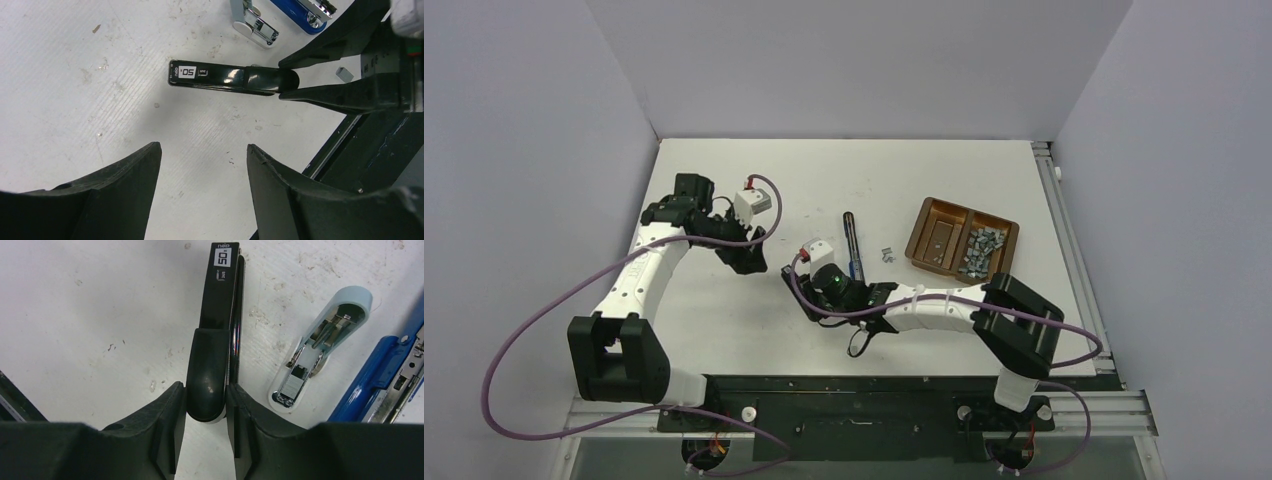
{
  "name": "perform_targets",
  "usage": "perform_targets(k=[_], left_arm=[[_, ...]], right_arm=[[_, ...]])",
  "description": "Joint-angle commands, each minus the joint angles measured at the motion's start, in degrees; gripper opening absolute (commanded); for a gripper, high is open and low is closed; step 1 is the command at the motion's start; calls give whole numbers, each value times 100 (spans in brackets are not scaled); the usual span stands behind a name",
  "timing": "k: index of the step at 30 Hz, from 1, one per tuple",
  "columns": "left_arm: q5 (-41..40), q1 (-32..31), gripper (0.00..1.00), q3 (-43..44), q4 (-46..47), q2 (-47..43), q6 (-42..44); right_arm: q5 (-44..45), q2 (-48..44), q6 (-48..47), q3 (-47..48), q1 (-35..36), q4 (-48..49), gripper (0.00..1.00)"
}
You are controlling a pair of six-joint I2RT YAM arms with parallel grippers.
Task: Load the staples into the stapler
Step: Close the stapler at the center of the board.
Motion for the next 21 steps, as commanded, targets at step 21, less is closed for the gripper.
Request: perform_targets(k=[21], left_arm=[[42, 116, 61, 110, 531, 6, -227]], right_arm=[[781, 404, 692, 1117, 224, -627, 43]])
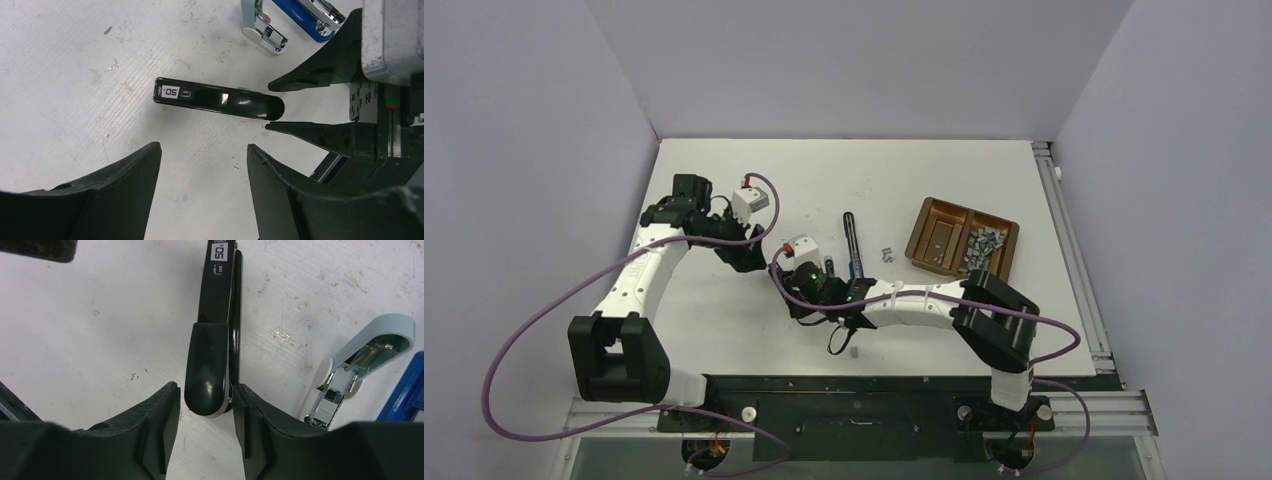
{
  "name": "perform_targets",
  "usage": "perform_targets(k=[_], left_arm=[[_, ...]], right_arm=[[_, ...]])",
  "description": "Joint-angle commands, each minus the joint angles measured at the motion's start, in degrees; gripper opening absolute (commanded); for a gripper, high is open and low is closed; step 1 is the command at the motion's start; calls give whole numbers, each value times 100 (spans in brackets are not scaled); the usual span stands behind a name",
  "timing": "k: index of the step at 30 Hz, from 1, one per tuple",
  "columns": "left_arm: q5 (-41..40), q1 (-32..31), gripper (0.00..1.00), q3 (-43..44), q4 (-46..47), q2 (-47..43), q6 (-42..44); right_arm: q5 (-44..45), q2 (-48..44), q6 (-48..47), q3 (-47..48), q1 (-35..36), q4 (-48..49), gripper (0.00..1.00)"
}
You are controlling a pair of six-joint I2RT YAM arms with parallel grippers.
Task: Load the staples into the stapler
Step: Close the stapler at the center of the board.
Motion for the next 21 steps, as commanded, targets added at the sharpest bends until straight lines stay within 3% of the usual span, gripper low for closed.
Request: perform_targets(k=[1, 8, 21], left_arm=[[97, 39, 61, 269, 207, 62, -8], [200, -22, 62, 772, 298, 573, -66], [-173, -902, 64, 1717, 923, 1780, -428]], right_arm=[[649, -603, 228, -195, 51, -157, 46], [1373, -1417, 605, -1015, -5, -464, 46], [1299, -811, 635, -973, -344, -391, 42]])
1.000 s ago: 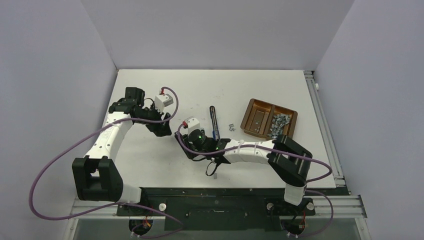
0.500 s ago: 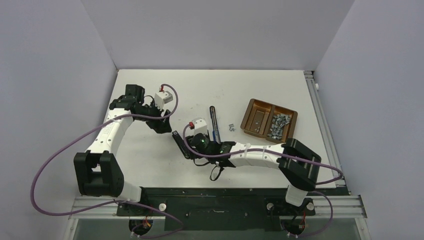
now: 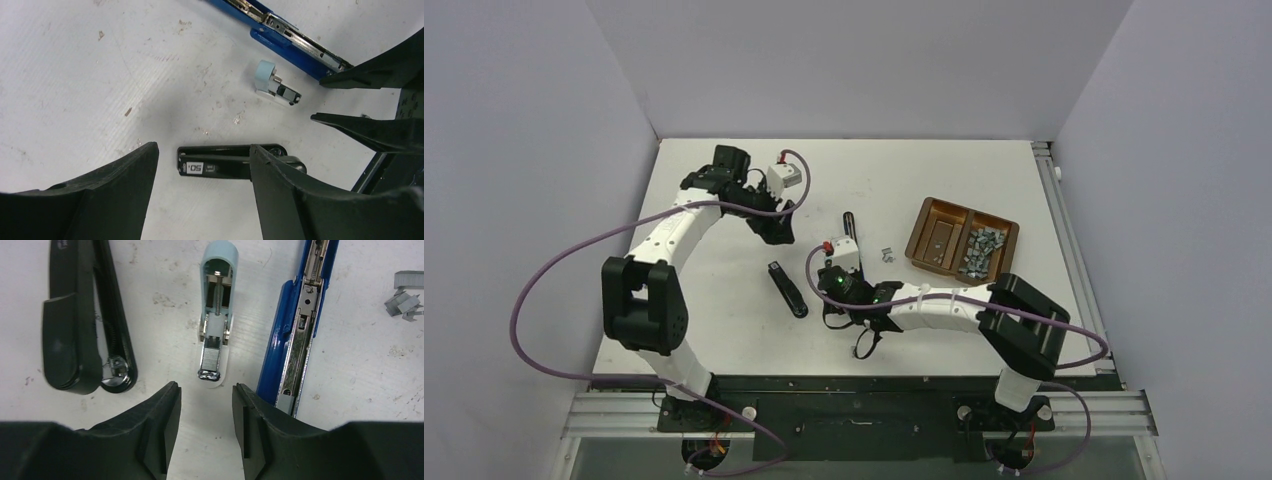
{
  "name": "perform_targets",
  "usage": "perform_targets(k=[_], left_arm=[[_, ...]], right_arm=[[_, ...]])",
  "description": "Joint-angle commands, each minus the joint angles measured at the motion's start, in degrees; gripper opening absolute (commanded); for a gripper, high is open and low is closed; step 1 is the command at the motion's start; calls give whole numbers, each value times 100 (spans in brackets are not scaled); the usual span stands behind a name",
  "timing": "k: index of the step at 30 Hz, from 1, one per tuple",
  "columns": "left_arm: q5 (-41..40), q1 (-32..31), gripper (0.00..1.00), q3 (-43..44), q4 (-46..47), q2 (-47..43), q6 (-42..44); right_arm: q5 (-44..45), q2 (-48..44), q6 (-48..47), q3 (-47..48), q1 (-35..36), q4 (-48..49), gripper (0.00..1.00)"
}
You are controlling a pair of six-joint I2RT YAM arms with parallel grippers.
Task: Load the staples into the stapler
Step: Close the stapler at the center of the board.
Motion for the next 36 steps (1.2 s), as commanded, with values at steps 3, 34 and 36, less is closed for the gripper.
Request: perform_targets(k=[3, 34, 36], left_arm=[[-44, -287, 64, 463, 719, 554, -529], [901, -199, 83, 228, 1910, 1422, -1226], [809, -180, 81, 249, 1704, 1469, -1065]], right_arm=[[120, 336, 31, 271, -95, 126, 42], [-228, 934, -622, 87, -191, 1061, 17], [-318, 938, -730, -4, -191, 1205, 15]])
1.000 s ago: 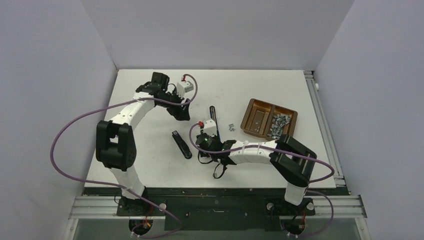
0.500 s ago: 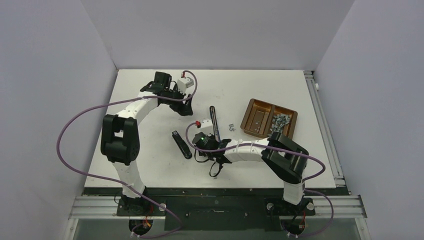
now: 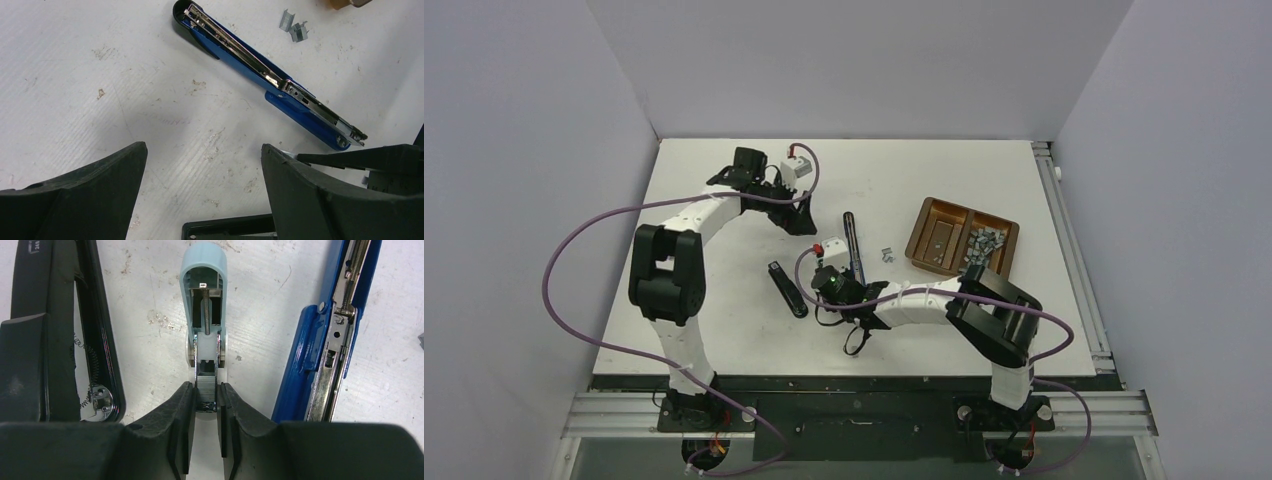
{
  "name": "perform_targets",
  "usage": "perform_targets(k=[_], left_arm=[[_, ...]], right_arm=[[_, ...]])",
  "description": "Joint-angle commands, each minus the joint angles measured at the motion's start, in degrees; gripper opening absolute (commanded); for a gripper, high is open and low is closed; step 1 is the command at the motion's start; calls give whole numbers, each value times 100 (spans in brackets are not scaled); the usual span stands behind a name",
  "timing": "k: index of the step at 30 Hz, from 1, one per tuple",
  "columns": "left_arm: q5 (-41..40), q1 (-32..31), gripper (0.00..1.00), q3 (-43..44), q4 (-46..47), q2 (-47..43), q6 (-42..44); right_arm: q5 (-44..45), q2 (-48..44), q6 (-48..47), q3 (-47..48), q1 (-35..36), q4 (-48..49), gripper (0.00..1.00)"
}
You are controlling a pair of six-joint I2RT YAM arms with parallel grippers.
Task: Load the staples into the stapler
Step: Close the stapler at the center of the board.
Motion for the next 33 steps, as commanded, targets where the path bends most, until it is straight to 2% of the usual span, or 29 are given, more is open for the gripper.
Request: perform_targets(k=[1, 6, 10, 18, 24, 33], left_arm=[[261, 110, 81, -19, -207, 32, 361], [-671, 93, 79, -360, 178, -20, 238], [-974, -12, 79, -492, 386, 41, 185], [-966, -193, 78, -327, 133, 257, 258], [-999, -426, 78, -170, -215, 321, 743], [-486, -514, 78, -169, -558, 161, 1188]], right_arm=[[-335, -23, -351, -240, -22, 539, 14], [-476, 17, -330, -331, -41, 662, 12], [-548, -40, -332, -470, -48, 793, 11], [-633, -19, -325, -480, -108, 787, 11], [-655, 29, -329, -495, -127, 824, 10], [-689, 51, -340, -562, -164, 943, 9]])
